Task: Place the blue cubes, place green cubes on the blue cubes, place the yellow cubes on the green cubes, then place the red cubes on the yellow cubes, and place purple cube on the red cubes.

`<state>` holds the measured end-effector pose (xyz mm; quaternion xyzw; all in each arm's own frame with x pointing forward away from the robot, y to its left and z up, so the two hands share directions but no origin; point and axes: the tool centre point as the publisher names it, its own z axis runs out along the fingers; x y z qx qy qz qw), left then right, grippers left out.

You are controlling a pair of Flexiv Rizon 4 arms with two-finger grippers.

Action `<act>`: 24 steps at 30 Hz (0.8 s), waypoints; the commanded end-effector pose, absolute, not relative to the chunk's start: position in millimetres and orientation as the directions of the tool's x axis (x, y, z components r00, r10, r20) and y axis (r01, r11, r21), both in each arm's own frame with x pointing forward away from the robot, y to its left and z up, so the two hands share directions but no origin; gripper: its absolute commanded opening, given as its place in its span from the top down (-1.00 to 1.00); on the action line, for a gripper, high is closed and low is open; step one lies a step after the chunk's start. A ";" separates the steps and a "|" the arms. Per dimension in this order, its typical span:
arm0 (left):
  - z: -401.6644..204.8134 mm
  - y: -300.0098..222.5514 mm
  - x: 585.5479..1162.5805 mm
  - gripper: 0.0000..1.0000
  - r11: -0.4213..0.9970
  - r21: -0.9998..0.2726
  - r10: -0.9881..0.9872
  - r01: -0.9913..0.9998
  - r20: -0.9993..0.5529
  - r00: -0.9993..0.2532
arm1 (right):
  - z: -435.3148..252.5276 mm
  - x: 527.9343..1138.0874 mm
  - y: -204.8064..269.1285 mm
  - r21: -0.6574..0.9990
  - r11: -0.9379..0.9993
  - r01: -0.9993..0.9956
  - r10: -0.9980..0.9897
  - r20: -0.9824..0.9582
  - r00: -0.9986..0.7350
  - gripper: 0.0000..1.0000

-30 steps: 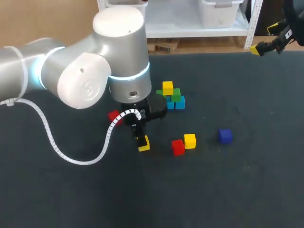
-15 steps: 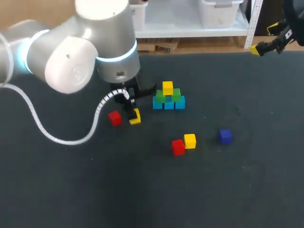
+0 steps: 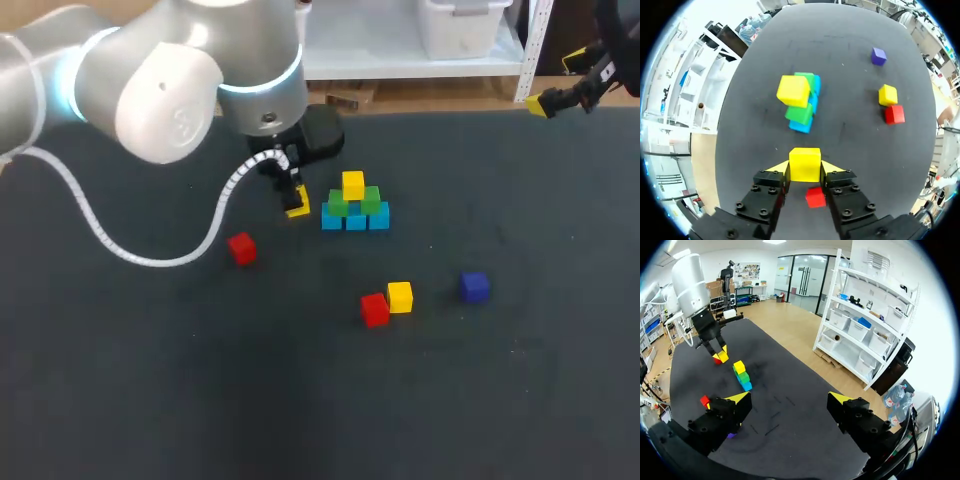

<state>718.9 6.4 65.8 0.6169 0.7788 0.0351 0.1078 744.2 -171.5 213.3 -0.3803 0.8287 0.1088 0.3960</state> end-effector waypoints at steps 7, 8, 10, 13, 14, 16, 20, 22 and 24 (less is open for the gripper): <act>72.2 -9.5 757.0 1.00 0.205 0.211 0.978 0.956 -0.090 -0.190 | 213.1 743.5 -170.7 -0.123 0.690 -0.714 -0.544 -0.739 -0.398 -1.00; 73.0 -9.2 759.7 1.00 0.198 0.208 0.979 0.958 -0.089 -0.183 | 213.1 743.5 -170.7 -0.123 0.690 -0.714 -0.544 -0.739 -0.398 -1.00; 74.6 -8.7 764.2 1.00 0.185 0.206 0.981 0.961 -0.088 -0.170 | 213.1 743.5 -170.7 -0.123 0.690 -0.714 -0.544 -0.739 -0.398 -1.00; 76.4 -8.2 767.4 1.00 0.155 0.189 0.986 0.970 -0.083 -0.141 | 213.1 743.5 -170.7 -0.123 0.690 -0.714 -0.544 -0.739 -0.398 -1.00; 77.5 -8.2 767.8 1.00 0.141 0.179 0.988 0.974 -0.082 -0.128 | 213.1 743.5 -170.7 -0.123 0.690 -0.714 -0.544 -0.739 -0.398 -1.00; 79.8 -8.7 767.3 1.00 0.132 0.163 0.989 0.978 -0.082 -0.120 | 213.1 743.5 -170.7 -0.123 0.690 -0.714 -0.544 -0.739 -0.398 -1.00; 79.5 -13.2 757.9 1.00 0.110 0.110 0.991 0.988 -0.083 -0.101 | 213.1 743.5 -170.7 -0.123 0.690 -0.714 -0.544 -0.739 -0.398 -1.00; 77.7 -15.3 753.0 1.00 0.093 0.086 0.993 0.992 -0.087 -0.085 | 213.1 743.5 -170.7 -0.123 0.690 -0.714 -0.544 -0.739 -0.398 -1.00; 75.9 -16.8 751.1 1.00 0.089 0.068 0.992 0.994 -0.094 -0.083 | 213.1 743.5 -170.7 -0.123 0.690 -0.714 -0.544 -0.739 -0.398 -1.00</act>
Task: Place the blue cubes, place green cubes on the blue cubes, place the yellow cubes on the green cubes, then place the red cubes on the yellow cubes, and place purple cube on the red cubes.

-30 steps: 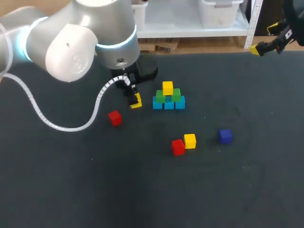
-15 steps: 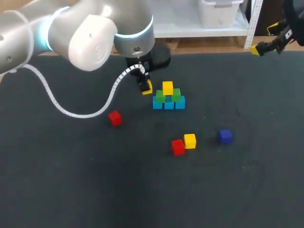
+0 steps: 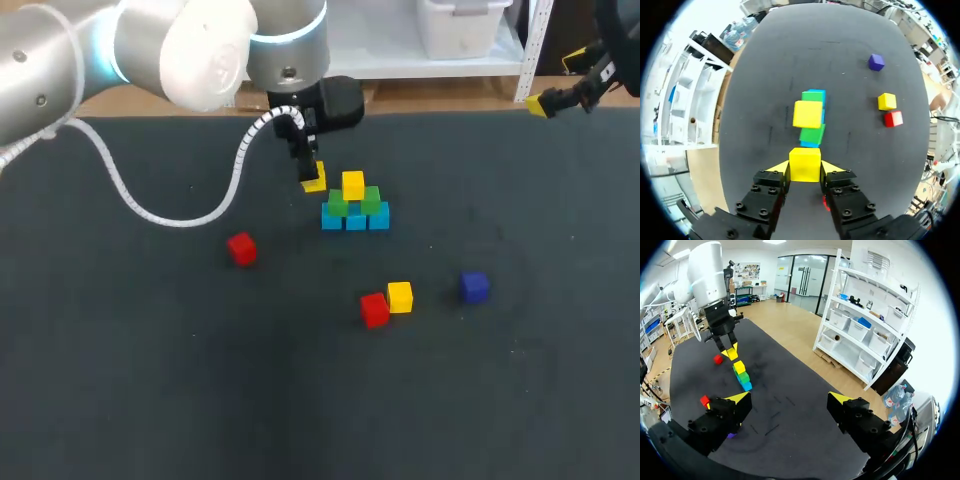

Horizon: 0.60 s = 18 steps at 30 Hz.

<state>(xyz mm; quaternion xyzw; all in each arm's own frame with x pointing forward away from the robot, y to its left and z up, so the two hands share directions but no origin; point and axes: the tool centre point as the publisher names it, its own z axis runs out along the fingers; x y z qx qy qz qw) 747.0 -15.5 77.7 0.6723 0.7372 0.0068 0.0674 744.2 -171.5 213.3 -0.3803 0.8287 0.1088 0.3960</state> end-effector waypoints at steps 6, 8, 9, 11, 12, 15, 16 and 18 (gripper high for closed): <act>74.1 -21.1 749.3 1.00 0.075 0.063 0.994 0.995 -0.090 -0.069 | 213.1 743.5 -170.7 -0.123 0.690 -0.714 -0.544 -0.739 -0.398 -1.00; 74.3 -22.1 749.2 1.00 0.070 0.065 0.994 0.995 -0.090 -0.064 | 213.1 743.5 -170.7 -0.123 0.690 -0.714 -0.544 -0.739 -0.398 -1.00; 74.0 -22.6 749.3 1.00 0.068 0.067 0.994 0.995 -0.090 -0.061 | 213.1 743.5 -170.7 -0.123 0.690 -0.714 -0.544 -0.739 -0.398 -1.00; 73.6 -23.8 749.9 1.00 0.064 0.068 0.994 0.996 -0.091 -0.058 | 213.1 743.5 -170.7 -0.123 0.690 -0.714 -0.544 -0.739 -0.398 -1.00; 73.5 -24.2 750.3 1.00 0.060 0.070 0.994 0.996 -0.093 -0.053 | 213.1 743.5 -170.7 -0.123 0.690 -0.714 -0.544 -0.739 -0.398 -1.00; 73.3 -25.6 750.8 1.00 0.053 0.065 0.994 0.996 -0.099 -0.047 | 213.1 743.5 -170.7 -0.123 0.690 -0.714 -0.544 -0.739 -0.398 -1.00; 72.4 -26.4 750.7 1.00 0.048 0.066 0.994 0.997 -0.099 -0.042 | 213.1 743.5 -170.7 -0.123 0.690 -0.714 -0.544 -0.739 -0.398 -1.00; 70.4 -27.6 750.3 1.00 0.042 0.064 0.994 0.997 -0.099 -0.035 | 213.1 743.5 -170.7 -0.123 0.690 -0.714 -0.544 -0.739 -0.398 -1.00</act>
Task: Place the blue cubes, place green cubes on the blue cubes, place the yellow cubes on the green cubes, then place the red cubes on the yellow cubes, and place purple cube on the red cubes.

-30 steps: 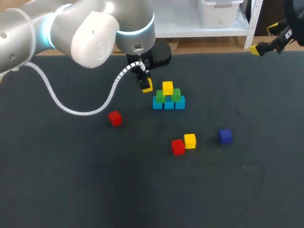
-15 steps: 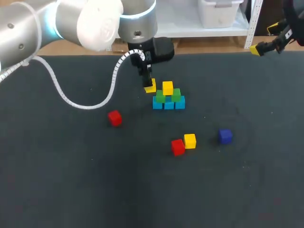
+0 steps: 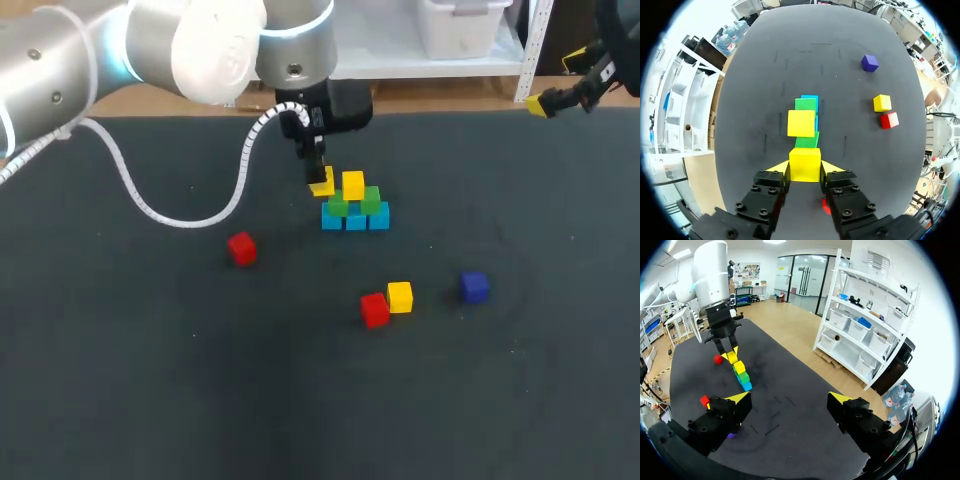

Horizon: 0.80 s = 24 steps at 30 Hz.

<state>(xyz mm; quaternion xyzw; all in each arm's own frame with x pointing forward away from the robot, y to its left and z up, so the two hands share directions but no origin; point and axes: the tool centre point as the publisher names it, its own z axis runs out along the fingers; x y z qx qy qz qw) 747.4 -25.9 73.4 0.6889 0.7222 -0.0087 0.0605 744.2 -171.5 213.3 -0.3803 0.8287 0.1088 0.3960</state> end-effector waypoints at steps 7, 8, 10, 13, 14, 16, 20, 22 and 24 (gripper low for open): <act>65.3 -29.6 752.2 1.00 0.033 0.057 0.995 0.998 -0.098 -0.027 | 213.1 743.5 -170.7 -0.123 0.690 -0.714 -0.544 -0.739 -0.398 -1.00; 64.6 -29.9 752.6 1.00 0.032 0.057 0.995 0.998 -0.098 -0.026 | 213.1 743.5 -170.7 -0.123 0.690 -0.714 -0.544 -0.739 -0.398 -1.00; 64.0 -30.7 753.1 1.00 0.030 0.058 0.995 0.998 -0.100 -0.024 | 213.1 743.5 -170.7 -0.123 0.690 -0.714 -0.544 -0.739 -0.398 -1.00; 63.4 -31.7 753.5 1.00 0.028 0.060 0.995 0.998 -0.102 -0.022 | 213.1 743.5 -170.7 -0.123 0.690 -0.714 -0.544 -0.739 -0.398 -1.00; 63.3 -32.0 753.7 1.00 0.028 0.059 0.995 0.998 -0.102 -0.022 | 213.1 743.5 -170.7 -0.123 0.690 -0.714 -0.544 -0.739 -0.398 -1.00; 63.1 -32.5 753.8 1.00 0.029 0.060 0.995 0.998 -0.102 -0.023 | 213.1 743.5 -170.7 -0.123 0.690 -0.714 -0.544 -0.739 -0.398 -1.00; 62.6 -34.6 753.5 1.00 0.031 0.061 0.994 0.998 -0.104 -0.025 | 213.1 743.5 -170.7 -0.123 0.690 -0.714 -0.544 -0.739 -0.398 -1.00; 61.9 -35.4 752.7 1.00 0.027 0.060 0.994 0.998 -0.104 -0.021 | 213.1 743.5 -170.7 -0.123 0.690 -0.714 -0.544 -0.739 -0.398 -1.00; 60.9 -35.9 752.7 1.00 0.026 0.060 0.995 0.998 -0.101 -0.020 | 213.1 743.5 -170.7 -0.123 0.690 -0.714 -0.544 -0.739 -0.398 -1.00</act>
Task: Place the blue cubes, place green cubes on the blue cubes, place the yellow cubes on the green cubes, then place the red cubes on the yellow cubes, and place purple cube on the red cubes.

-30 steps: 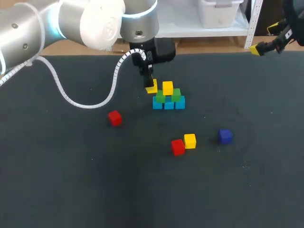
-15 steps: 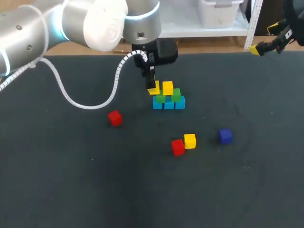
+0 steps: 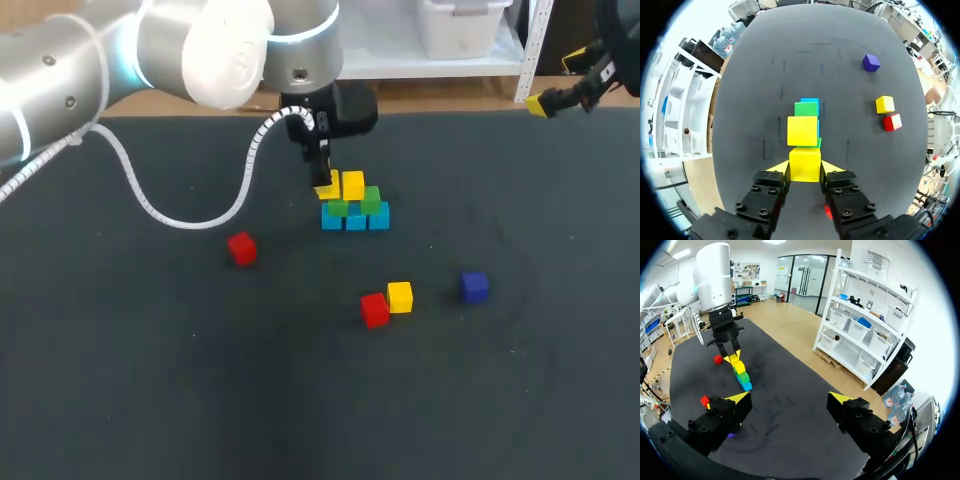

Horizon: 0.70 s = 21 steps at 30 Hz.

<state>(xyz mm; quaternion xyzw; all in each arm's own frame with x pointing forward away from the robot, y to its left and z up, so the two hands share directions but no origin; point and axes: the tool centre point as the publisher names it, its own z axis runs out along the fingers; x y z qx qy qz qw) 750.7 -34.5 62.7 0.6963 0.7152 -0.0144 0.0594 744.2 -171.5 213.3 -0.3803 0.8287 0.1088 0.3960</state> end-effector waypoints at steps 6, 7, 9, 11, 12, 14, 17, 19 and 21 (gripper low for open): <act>60.2 -36.1 752.6 1.00 0.026 0.060 0.995 0.998 -0.096 -0.020 | 213.1 743.5 -170.7 -0.123 0.690 -0.714 -0.544 -0.739 -0.398 -1.00; 60.1 -36.0 753.0 1.00 0.027 0.060 0.995 0.998 -0.096 -0.021 | 213.1 743.5 -170.7 -0.123 0.690 -0.714 -0.544 -0.739 -0.398 -1.00; 59.9 -35.7 753.8 1.00 0.030 0.061 0.995 0.998 -0.097 -0.024 | 213.1 743.5 -170.7 -0.123 0.690 -0.714 -0.544 -0.739 -0.398 -1.00; 59.7 -35.7 753.9 1.00 0.031 0.061 0.995 0.998 -0.097 -0.025 | 213.1 743.5 -170.7 -0.123 0.690 -0.714 -0.544 -0.739 -0.398 -1.00; 59.7 -35.7 753.9 1.00 0.032 0.061 0.995 0.998 -0.098 -0.026 | 213.1 743.5 -170.7 -0.123 0.690 -0.714 -0.544 -0.739 -0.398 -1.00; 59.6 -35.7 753.9 1.00 0.031 0.061 0.995 0.998 -0.097 -0.025 | 213.1 743.5 -170.7 -0.123 0.690 -0.714 -0.544 -0.739 -0.398 -1.00; 59.5 -35.8 754.0 1.00 0.032 0.061 0.995 0.998 -0.097 -0.026 | 213.1 743.5 -170.7 -0.123 0.690 -0.714 -0.544 -0.739 -0.398 -1.00; 59.5 -36.4 754.1 1.00 0.033 0.060 0.995 0.998 -0.098 -0.027 | 213.1 743.5 -170.7 -0.123 0.690 -0.714 -0.544 -0.739 -0.398 -1.00; 59.5 -36.9 754.1 1.00 0.034 0.059 0.995 0.998 -0.098 -0.028 | 213.1 743.5 -170.7 -0.123 0.690 -0.714 -0.544 -0.739 -0.398 -1.00</act>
